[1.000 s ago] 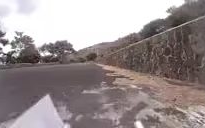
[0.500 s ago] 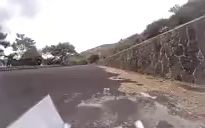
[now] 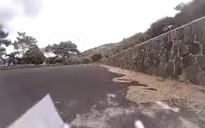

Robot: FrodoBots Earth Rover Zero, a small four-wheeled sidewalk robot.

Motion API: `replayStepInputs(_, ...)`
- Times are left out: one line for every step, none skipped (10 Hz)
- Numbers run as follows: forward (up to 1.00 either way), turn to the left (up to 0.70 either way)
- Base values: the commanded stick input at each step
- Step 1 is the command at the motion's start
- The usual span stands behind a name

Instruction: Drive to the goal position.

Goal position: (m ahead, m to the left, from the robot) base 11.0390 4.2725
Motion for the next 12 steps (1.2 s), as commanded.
replayStepInputs(1.0,0.0)
replayStepInputs(1.0,0.0)
replayStepInputs(1.0,0.0)
replayStepInputs(1.0,0.0)
replayStepInputs(1.0,0.0)
replayStepInputs(1.0,0.0)
replayStepInputs(1.0,-0.13)
replayStepInputs(1.0,-0.07)
replayStepInputs(1.0,-0.01)
replayStepInputs(1.0,0.0)
replayStepInputs(1.0,0.0)
replayStepInputs(1.0,0.0)
